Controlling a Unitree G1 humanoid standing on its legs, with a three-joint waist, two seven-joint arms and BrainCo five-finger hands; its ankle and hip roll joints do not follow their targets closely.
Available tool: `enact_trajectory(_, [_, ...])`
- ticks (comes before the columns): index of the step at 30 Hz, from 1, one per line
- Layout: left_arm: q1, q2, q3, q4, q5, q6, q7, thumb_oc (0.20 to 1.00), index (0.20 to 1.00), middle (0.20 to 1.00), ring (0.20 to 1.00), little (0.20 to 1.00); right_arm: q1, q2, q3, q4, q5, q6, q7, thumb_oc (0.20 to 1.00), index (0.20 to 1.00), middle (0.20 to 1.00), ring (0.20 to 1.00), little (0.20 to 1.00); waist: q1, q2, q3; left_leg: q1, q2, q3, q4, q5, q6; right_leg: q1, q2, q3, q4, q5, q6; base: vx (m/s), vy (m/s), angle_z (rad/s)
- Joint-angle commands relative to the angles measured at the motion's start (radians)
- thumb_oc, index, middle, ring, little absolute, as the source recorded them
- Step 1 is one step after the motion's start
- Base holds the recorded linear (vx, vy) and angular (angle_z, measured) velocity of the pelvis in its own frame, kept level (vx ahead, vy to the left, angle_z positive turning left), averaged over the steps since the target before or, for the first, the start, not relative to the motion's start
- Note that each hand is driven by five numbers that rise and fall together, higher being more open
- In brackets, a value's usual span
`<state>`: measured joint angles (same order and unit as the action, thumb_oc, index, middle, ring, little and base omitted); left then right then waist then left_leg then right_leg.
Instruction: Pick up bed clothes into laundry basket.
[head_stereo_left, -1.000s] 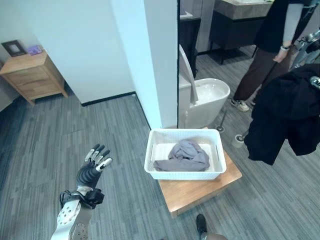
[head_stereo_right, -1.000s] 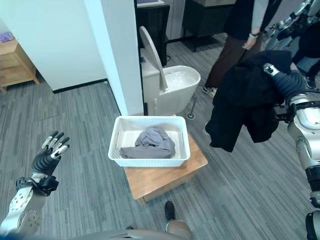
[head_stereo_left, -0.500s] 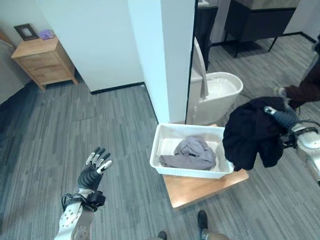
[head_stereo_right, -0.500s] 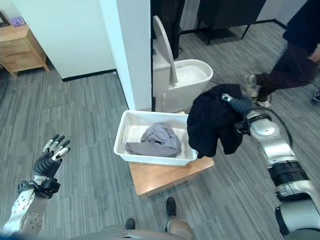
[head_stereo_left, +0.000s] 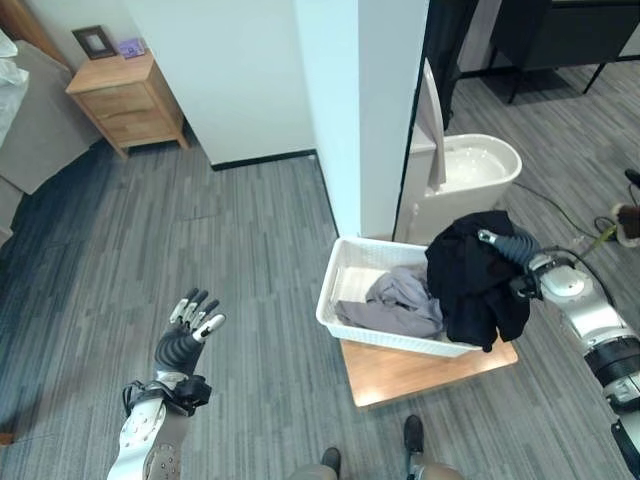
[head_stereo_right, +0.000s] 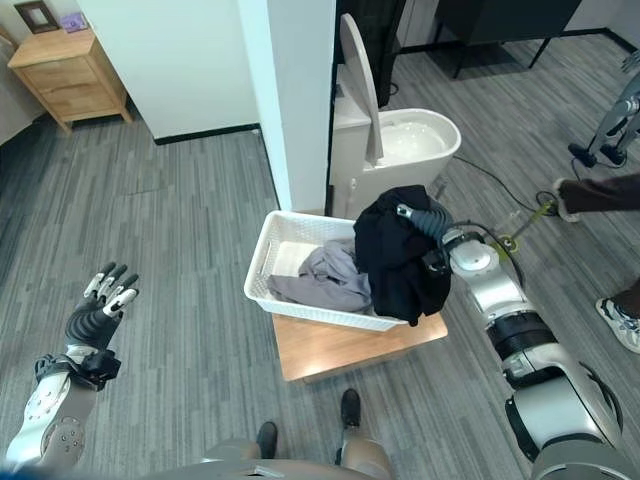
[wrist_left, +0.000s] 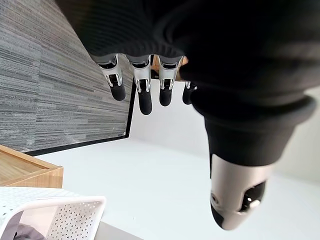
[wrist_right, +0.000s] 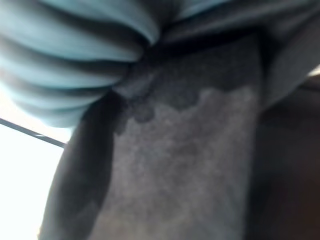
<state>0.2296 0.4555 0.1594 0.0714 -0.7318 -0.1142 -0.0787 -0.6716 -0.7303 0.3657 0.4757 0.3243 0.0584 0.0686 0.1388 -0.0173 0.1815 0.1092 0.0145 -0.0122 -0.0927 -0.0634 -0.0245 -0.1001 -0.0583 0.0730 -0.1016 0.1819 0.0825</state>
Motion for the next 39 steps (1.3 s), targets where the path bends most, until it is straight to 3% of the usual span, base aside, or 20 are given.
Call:
enact_trajectory(1, [-0.023, 0.055, -0.012, -0.033, 0.008, -0.071, 0.019, 1.000, 1.000, 1.000, 1.000, 1.000, -0.257, -0.017, 0.011, -0.078, 0.127, -0.113, -0.073, 0.200, 0.200, 0.200, 0.200, 0.200, 0.006, -0.026, -0.028, -0.104, -0.054, -0.026, 0.005, 0.087, 0.023, 0.079, -0.008, -0.058, 0.014, -0.123, 0.002, 0.00, 0.000, 0.00])
enact_trajectory(11, [-0.016, 0.043, 0.008, -0.018, -0.006, -0.061, 0.040, 1.000, 1.000, 1.000, 1.000, 1.000, -0.392, 0.014, 0.005, -0.278, 0.169, -0.159, -0.106, 0.200, 0.200, 0.200, 0.200, 0.200, 0.012, -0.047, -0.047, -0.092, -0.056, -0.031, 0.005, 0.078, 0.028, 0.092, -0.011, -0.061, 0.014, -0.127, 0.001, 0.01, 0.003, 0.02])
enact_trajectory(19, [-0.023, 0.046, 0.012, -0.009, -0.001, -0.060, 0.051, 1.000, 1.000, 1.000, 1.000, 1.000, -0.388, 0.035, 0.060, -0.333, 0.117, -0.131, -0.068, 0.200, 0.200, 0.200, 0.200, 0.200, 0.016, -0.049, -0.048, -0.088, -0.061, -0.031, 0.005, 0.077, 0.032, 0.096, -0.015, -0.059, 0.014, -0.124, 0.002, 0.00, 0.003, 0.00])
enact_trajectory(28, [-0.019, 0.053, 0.016, 0.002, 0.001, -0.064, 0.048, 1.000, 1.000, 1.000, 1.000, 1.000, -0.312, 0.053, 0.130, -0.234, 0.009, -0.085, -0.016, 0.200, 0.200, 0.200, 0.200, 0.200, 0.018, -0.040, -0.034, -0.095, -0.065, -0.030, 0.005, 0.081, 0.034, 0.086, -0.019, -0.054, 0.014, -0.116, 0.004, -0.01, 0.005, 0.00])
enact_trajectory(39, [-0.007, 0.097, 0.008, -0.016, 0.012, -0.073, 0.027, 1.000, 1.000, 1.000, 1.000, 1.000, -0.256, 0.090, 0.222, 0.144, -0.225, -0.038, 0.007, 0.200, 0.200, 0.200, 0.200, 0.200, 0.038, 0.005, 0.010, -0.140, -0.073, -0.045, 0.005, 0.103, 0.034, 0.047, -0.024, -0.058, 0.014, -0.102, 0.006, -0.05, 0.005, 0.02])
